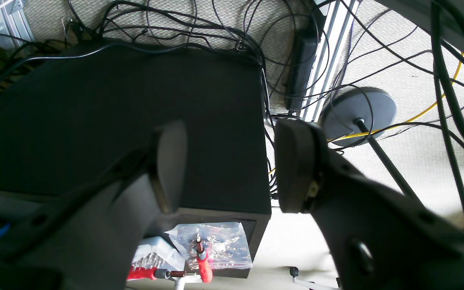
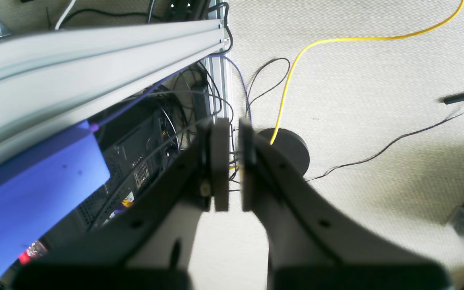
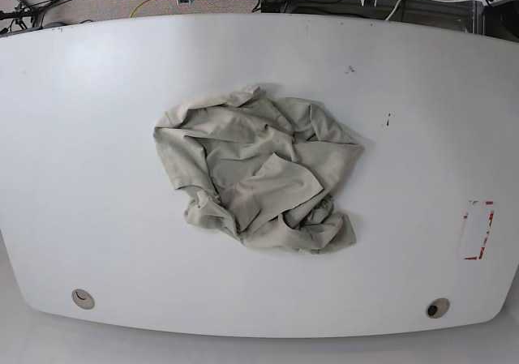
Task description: Fold the T-shirt properly
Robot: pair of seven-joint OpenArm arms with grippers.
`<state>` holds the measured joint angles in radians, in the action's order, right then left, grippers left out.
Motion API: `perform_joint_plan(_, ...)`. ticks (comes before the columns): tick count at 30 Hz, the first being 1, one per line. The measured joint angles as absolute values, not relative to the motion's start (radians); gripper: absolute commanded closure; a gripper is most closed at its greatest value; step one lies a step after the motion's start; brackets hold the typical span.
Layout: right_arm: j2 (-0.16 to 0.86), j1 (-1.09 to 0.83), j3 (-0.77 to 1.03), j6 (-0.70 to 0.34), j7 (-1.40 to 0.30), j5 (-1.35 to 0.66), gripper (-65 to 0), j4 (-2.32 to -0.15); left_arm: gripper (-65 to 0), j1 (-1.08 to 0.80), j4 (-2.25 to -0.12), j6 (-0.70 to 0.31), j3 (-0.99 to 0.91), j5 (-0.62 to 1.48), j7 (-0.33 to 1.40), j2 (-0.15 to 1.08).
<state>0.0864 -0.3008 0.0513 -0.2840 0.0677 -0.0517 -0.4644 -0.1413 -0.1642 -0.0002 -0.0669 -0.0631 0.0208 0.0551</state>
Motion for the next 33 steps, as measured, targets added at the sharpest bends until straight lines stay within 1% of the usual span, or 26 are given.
perform_joint_plan(1,0.086,-0.328,0.052,-0.284,0.068,-0.052,-3.5,-0.464,-32.2,-0.145,-0.164,0.000,-0.067,-0.063,0.021,0.055)
perform_joint_plan(2,0.089,-0.328,0.034,-0.288,0.068,-0.051,-3.5,-0.516,-32.2,-0.144,-0.175,-0.004,-0.067,-0.070,0.013,0.056)
perform_joint_plan(7,0.089,-0.322,0.034,-0.287,0.068,-0.051,-3.0,-0.523,-32.4,-0.146,-0.179,-0.004,-0.067,-0.070,0.014,0.056)
perform_joint_plan(10,0.083,-0.292,0.031,-0.276,0.041,-0.049,-3.0,-0.494,-32.5,-0.144,-0.177,-0.003,-0.063,-0.068,0.009,0.057)
perform_joint_plan(15,0.075,-0.247,0.031,-0.281,0.072,-0.052,-3.0,-0.444,-32.5,-0.139,-0.178,-0.003,-0.063,-0.068,0.007,0.057)
perform_joint_plan(23,0.078,-0.262,0.032,-0.280,0.068,-0.056,-2.9,-0.423,-32.5,-0.141,-0.178,-0.003,-0.063,-0.068,0.007,0.057)
perform_joint_plan(28,0.078,-0.266,0.032,-0.281,0.120,-0.056,-2.9,-0.426,-32.2,-0.142,-0.178,-0.001,-0.063,-0.067,0.007,0.060)
perform_joint_plan(33,0.077,-0.310,0.032,-0.281,0.127,-0.057,-2.9,-0.466,-32.1,-0.186,-0.280,-0.002,-0.063,-0.067,0.008,0.059)
